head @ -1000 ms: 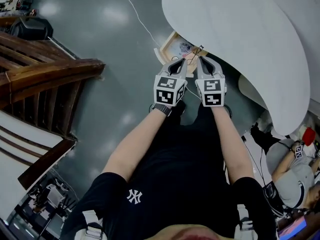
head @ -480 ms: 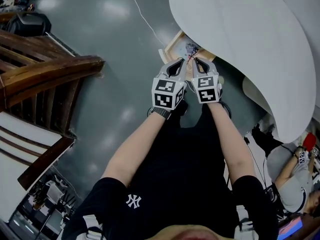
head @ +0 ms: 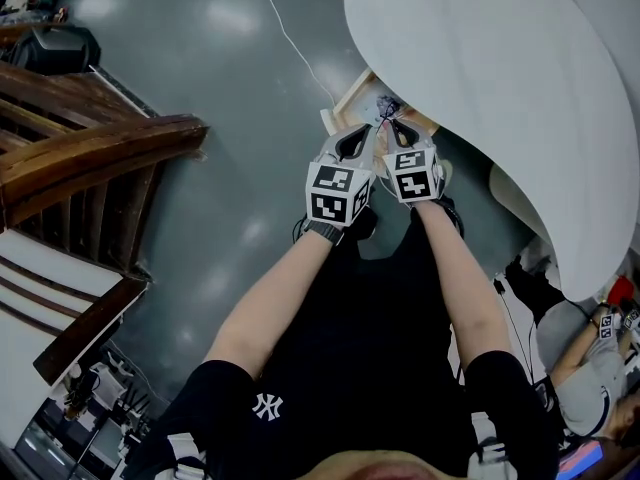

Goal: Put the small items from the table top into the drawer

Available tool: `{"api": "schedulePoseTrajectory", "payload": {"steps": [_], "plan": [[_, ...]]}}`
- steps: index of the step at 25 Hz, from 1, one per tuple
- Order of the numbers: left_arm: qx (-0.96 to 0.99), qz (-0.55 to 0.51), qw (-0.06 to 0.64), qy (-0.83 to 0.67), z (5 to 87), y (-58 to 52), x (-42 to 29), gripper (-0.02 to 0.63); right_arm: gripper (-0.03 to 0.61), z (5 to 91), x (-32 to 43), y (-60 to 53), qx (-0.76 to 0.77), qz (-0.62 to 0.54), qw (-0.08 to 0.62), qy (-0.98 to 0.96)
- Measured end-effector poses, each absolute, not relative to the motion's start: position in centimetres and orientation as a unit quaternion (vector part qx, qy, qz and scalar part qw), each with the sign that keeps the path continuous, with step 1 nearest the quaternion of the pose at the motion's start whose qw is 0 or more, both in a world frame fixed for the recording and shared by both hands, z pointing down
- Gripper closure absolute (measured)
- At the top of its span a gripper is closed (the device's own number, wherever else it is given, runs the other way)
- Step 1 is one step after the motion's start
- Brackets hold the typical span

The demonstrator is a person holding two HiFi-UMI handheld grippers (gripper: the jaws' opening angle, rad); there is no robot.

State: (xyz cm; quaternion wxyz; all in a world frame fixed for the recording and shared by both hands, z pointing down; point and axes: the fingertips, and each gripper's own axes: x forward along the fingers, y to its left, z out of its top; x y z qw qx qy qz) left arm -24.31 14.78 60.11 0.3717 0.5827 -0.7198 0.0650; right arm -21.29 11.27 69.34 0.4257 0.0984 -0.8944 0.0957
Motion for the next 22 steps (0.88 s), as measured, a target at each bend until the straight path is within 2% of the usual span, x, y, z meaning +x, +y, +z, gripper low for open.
{"api": "schedulePoseTrajectory", "payload": {"steps": [5,7,10,18,22], "plan": [[0.578,0.064,0.371,-0.724,61.2,14.9,-24.6,0.614,0.535,71.5,-21.8,11.5,0.085,0.103,0.433,-0.891],[0.576,0.064,0.372,-0.725,61.2,15.0,-24.6,0.614,0.490,71.8,-21.7,11.6,0.077,0.110,0.439,-0.889],[0.573,0.062,0.373,-0.727,60.8,15.1,-24.7,0.614,0.480,71.3,-21.7,11.5,0.075,0.114,0.438,-0.889],[0.576,0.062,0.373,-0.725,59.5,15.5,-23.6,0.614,0.549,67.7,-20.5,11.9,0.083,0.094,0.416,-0.901],[0.584,0.057,0.368,-0.721,57.2,15.2,-23.1,0.614,0.552,63.4,-20.3,11.6,0.090,0.096,0.390,-0.911]]}}
